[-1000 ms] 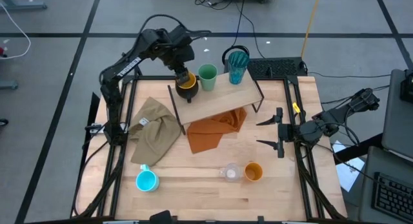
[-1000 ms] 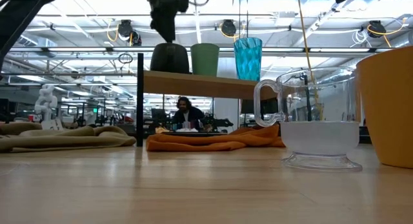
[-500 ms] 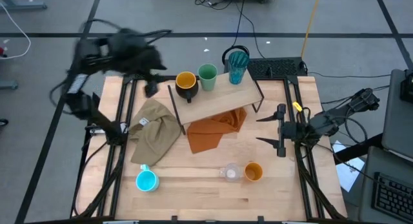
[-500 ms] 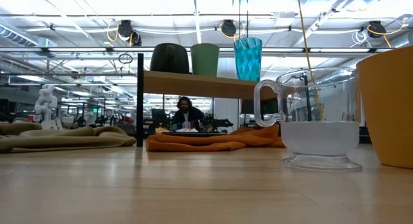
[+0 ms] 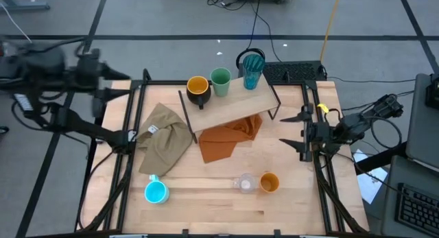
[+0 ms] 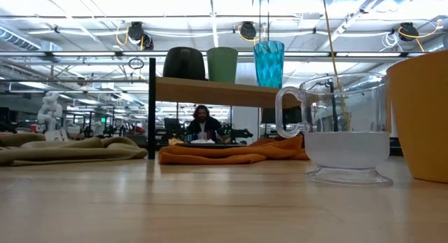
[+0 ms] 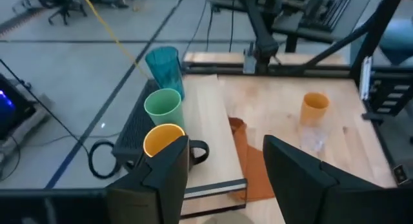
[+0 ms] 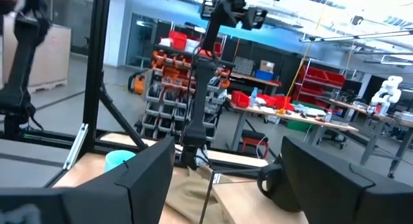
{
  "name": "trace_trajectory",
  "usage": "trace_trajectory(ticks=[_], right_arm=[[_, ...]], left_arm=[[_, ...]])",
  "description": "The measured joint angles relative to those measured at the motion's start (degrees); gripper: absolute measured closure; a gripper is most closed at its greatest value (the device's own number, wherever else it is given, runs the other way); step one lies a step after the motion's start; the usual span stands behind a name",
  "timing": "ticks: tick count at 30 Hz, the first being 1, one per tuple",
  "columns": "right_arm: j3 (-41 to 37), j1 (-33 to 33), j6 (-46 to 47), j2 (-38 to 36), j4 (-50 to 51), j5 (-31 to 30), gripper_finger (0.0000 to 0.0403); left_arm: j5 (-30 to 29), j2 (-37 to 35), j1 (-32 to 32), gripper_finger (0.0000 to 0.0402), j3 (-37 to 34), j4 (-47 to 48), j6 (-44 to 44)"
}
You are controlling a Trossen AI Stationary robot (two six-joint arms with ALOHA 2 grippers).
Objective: Stack small to large cups/mugs on shelf
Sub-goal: Put the yellow cup on the shelf
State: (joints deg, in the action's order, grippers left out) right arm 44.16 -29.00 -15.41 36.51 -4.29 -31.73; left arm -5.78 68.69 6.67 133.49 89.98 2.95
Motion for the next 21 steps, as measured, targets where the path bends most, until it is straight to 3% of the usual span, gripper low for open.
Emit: trace_trajectory(ticks=[5, 8, 13, 15, 21], right_arm=[[0.0, -0.01, 0.98, -2.98, 1.98, 0.0, 0.0128], [0.0, -0.01, 2.14, -4.44, 3.68, -0.02, 0.0128], [0.0, 0.01, 2.69, -5.02, 3.87, -0.02, 0.0128], [0.0, 0.01, 2.29, -4.97, 3.96, -0.02, 0.0128], [0.0, 0.01, 2.94, -4.96, 5.37, -0.02, 0.0128]], left_arm=[[-3.46, -10.39, -0.74, 0.0201, -6.37, -0.03, -3.46], [-6.29, -18.84, -0.57, 0.0202, -14.24, -0.01, -7.08], [-6.01, -31.91, 4.05, 0.0201, -29.73, 0.25, -10.83], [-4.56, -36.43, 7.0, 0.0202, -35.13, -1.72, -11.0], [6.98, -45.52, 16.92, 0.0201, -46.14, -7.21, -7.43]])
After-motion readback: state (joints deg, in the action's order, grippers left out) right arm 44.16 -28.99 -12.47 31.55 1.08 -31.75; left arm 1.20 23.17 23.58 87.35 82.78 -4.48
